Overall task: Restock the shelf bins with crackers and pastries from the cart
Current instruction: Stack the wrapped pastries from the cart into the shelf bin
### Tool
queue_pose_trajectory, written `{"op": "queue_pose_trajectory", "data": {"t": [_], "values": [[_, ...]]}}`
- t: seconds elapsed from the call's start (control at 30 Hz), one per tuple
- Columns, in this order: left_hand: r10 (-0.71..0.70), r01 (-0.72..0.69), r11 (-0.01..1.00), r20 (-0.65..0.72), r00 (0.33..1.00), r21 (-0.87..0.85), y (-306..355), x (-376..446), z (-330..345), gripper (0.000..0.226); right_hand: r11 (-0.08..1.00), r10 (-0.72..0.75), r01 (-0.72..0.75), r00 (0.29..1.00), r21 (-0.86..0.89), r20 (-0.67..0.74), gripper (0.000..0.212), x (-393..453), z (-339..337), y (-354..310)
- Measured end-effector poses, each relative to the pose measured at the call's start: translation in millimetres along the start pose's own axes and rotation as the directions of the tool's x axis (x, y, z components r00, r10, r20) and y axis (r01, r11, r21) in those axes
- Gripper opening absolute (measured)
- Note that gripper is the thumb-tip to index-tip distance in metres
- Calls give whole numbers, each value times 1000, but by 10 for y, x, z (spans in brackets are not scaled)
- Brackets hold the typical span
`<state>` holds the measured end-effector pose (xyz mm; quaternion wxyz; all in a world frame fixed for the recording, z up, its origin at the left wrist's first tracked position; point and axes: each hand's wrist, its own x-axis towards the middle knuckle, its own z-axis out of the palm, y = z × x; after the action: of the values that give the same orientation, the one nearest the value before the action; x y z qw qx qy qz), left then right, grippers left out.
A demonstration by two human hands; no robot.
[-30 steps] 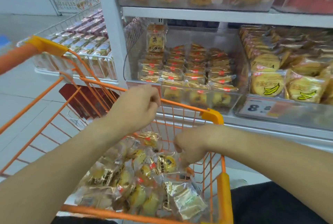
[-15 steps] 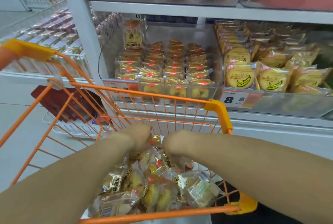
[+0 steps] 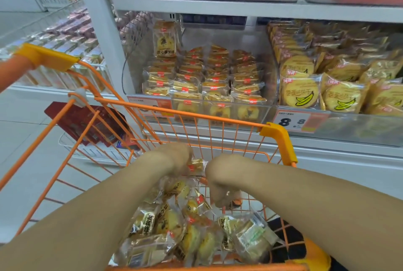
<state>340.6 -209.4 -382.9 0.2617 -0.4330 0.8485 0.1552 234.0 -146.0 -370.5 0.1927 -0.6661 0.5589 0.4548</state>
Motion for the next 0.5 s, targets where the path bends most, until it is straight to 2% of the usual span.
{"op": "queue_pose_trajectory", "data": {"t": [0.07,0.17,0.27,0.33,0.43,0.5], "values": [[-15,16,1000,19,1000,-20,4,-151,-168,42,998,-35,38,998,52,-49,11,-124,-71,55],[-45,48,997,42,998,-64,-49,-392,-385,35,971,-125,150,982,184,-140,34,-355,-158,195],[-58,60,985,14,998,-163,-147,-585,-514,40,905,-232,302,941,300,-246,64,-592,-207,408],[-93,74,957,-54,994,-282,-159,-720,-522,43,828,-277,405,897,389,-344,68,-744,-230,576],[-203,36,812,-225,953,-582,-128,-880,-382,55,687,-292,547,811,479,-508,66,-878,-243,801],[-256,-56,571,-243,936,-819,-81,-941,-324,62,581,-287,631,749,513,-597,69,-868,-216,922]]}}
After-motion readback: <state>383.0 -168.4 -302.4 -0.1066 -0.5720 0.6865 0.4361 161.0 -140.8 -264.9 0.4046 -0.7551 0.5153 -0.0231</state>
